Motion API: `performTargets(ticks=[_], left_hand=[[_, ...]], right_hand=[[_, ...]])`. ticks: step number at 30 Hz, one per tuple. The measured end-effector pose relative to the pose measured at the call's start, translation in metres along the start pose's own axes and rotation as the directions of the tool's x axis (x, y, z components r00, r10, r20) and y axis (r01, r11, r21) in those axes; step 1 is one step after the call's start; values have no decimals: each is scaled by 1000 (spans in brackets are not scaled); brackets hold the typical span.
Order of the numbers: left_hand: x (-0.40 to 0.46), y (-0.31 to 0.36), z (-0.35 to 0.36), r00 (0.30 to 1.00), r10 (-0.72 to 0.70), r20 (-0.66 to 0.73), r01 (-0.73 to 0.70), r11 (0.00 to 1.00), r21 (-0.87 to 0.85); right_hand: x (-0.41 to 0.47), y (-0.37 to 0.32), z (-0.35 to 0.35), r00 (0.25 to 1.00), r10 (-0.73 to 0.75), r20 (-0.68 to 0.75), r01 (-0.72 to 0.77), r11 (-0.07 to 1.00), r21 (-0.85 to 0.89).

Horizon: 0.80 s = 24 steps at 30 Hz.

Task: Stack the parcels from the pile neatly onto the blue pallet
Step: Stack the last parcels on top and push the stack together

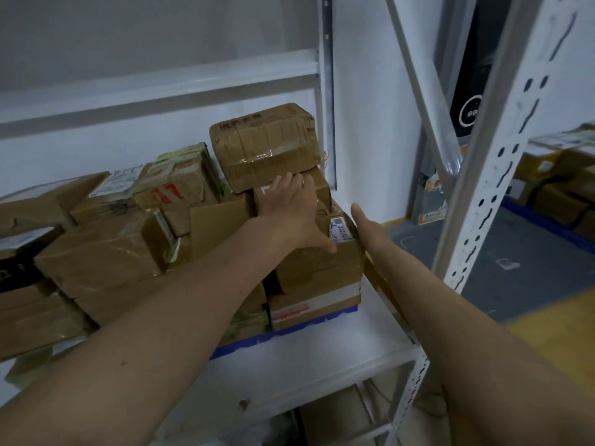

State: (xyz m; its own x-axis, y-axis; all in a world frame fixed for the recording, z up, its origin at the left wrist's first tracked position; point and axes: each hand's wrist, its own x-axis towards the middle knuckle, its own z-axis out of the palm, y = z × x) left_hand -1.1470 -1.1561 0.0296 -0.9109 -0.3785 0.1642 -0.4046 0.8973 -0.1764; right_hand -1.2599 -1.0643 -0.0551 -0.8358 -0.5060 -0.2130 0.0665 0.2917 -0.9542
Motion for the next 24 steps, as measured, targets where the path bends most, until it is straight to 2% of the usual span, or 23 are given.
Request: performTargets(ticks=[2,4,10,15,24], left_hand=[[9,0,-1,997,5,75,-6,1000,9],[15,-1,1,987,-2,159,-1,1000,15],[18,-9,9,983,-23,182,18,999,28],[20,-13,9,979,-56,197,51,998,30],[43,-14,3,944,-63,323,83,995,-50]], right_hand=[[6,9,-2,988,23,154,-49,985,168],[15,15,-3,969,7,247,-72,964,256],[33,22,-1,907,9,422,-166,927,337],[38,18,1,875,7,484,-186,929,321],[67,24,-1,886,88,454,-303,853,425]])
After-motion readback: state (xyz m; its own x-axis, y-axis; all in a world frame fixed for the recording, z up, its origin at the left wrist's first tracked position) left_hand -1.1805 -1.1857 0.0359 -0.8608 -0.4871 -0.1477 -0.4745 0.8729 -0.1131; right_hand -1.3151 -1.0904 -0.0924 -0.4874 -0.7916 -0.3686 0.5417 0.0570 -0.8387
